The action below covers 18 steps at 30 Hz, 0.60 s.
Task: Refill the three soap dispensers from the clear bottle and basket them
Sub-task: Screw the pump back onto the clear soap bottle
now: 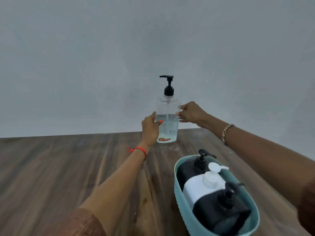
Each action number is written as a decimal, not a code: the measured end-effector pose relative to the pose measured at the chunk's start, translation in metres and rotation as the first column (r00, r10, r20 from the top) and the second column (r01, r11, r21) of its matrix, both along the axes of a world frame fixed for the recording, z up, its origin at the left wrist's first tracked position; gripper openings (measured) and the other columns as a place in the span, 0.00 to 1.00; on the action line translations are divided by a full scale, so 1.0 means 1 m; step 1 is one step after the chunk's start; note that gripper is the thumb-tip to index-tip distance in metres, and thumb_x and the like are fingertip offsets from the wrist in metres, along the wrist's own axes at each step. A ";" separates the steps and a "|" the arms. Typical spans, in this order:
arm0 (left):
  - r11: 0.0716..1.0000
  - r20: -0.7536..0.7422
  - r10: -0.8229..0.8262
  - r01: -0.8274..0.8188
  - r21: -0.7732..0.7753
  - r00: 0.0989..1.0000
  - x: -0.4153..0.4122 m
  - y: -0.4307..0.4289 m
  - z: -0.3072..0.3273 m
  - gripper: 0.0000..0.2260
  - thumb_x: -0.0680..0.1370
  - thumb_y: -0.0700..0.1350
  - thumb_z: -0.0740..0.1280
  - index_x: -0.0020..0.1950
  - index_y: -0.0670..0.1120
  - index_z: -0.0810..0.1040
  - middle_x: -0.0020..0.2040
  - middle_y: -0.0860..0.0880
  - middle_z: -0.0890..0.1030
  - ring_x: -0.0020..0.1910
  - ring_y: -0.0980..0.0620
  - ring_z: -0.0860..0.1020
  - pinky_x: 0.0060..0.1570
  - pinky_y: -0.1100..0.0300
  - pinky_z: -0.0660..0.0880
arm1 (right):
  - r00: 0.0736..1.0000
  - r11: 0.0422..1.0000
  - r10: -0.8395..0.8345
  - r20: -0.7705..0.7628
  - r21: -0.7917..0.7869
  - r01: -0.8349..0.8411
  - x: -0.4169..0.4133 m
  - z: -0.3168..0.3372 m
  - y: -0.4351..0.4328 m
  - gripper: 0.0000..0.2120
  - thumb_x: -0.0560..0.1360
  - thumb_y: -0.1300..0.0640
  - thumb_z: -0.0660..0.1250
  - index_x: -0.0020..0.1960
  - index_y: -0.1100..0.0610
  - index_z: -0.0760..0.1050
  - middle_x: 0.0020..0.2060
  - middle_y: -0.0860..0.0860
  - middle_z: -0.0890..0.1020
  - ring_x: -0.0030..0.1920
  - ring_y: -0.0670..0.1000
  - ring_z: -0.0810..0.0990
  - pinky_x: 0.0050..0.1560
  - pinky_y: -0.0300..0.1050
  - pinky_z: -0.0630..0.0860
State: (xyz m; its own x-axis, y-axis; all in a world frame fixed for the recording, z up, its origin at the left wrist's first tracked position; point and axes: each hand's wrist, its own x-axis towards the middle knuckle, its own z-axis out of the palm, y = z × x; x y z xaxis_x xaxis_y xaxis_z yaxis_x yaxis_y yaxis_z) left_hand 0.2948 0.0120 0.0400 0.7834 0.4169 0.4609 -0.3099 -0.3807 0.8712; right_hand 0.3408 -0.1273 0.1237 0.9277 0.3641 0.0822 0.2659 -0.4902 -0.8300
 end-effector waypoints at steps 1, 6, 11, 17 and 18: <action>1.000 -0.020 -0.004 0.004 -0.005 1.000 0.010 -0.003 -0.004 0.11 0.75 0.34 0.65 0.56 0.39 0.79 0.52 0.43 0.83 0.51 0.46 0.81 0.49 0.52 0.78 | 1.000 1.000 -0.006 -0.029 0.010 0.006 0.011 -0.006 -0.002 0.14 0.76 0.65 0.65 0.59 0.71 0.74 0.55 0.61 0.79 0.49 0.53 0.79 0.53 0.45 0.77; 0.999 -0.113 -0.020 0.014 -0.047 0.993 0.056 -0.018 -0.018 0.11 0.73 0.37 0.66 0.55 0.42 0.80 0.49 0.44 0.84 0.49 0.44 0.81 0.50 0.48 0.79 | 0.990 0.997 -0.038 -0.138 0.062 0.047 0.057 -0.026 -0.017 0.09 0.76 0.66 0.64 0.52 0.71 0.76 0.46 0.61 0.78 0.53 0.56 0.79 0.60 0.52 0.76; 0.997 -0.137 -0.036 0.028 -0.066 0.990 0.082 -0.037 -0.031 0.12 0.73 0.35 0.68 0.56 0.41 0.80 0.50 0.46 0.84 0.49 0.48 0.82 0.52 0.48 0.78 | 0.987 0.996 -0.059 -0.148 0.060 0.069 0.082 -0.046 -0.037 0.13 0.77 0.65 0.63 0.59 0.70 0.74 0.52 0.66 0.80 0.52 0.54 0.78 0.60 0.53 0.75; 0.992 -0.149 -0.058 0.039 -0.123 0.987 0.092 -0.043 -0.052 0.12 0.73 0.33 0.68 0.55 0.41 0.80 0.53 0.46 0.83 0.53 0.48 0.81 0.54 0.47 0.78 | 0.977 0.995 -0.072 -0.202 0.060 0.085 0.091 -0.068 -0.045 0.16 0.77 0.64 0.63 0.63 0.68 0.71 0.56 0.68 0.78 0.60 0.60 0.77 0.62 0.58 0.73; 0.991 -0.151 -0.061 0.041 -0.127 0.987 0.092 -0.042 -0.054 0.13 0.73 0.33 0.68 0.56 0.42 0.80 0.53 0.47 0.83 0.53 0.48 0.81 0.55 0.47 0.78 | 0.975 0.995 -0.070 -0.209 0.059 0.084 0.091 -0.069 -0.045 0.16 0.77 0.64 0.62 0.64 0.68 0.71 0.58 0.70 0.76 0.61 0.62 0.75 0.63 0.58 0.73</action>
State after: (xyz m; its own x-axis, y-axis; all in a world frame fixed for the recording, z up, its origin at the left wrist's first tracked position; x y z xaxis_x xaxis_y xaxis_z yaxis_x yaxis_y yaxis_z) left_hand 0.3873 -0.0303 -0.0135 0.8629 0.4206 0.2801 -0.1840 -0.2546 0.9494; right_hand 0.4316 -0.1719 0.0546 0.9521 0.2915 -0.0919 0.0494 -0.4436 -0.8949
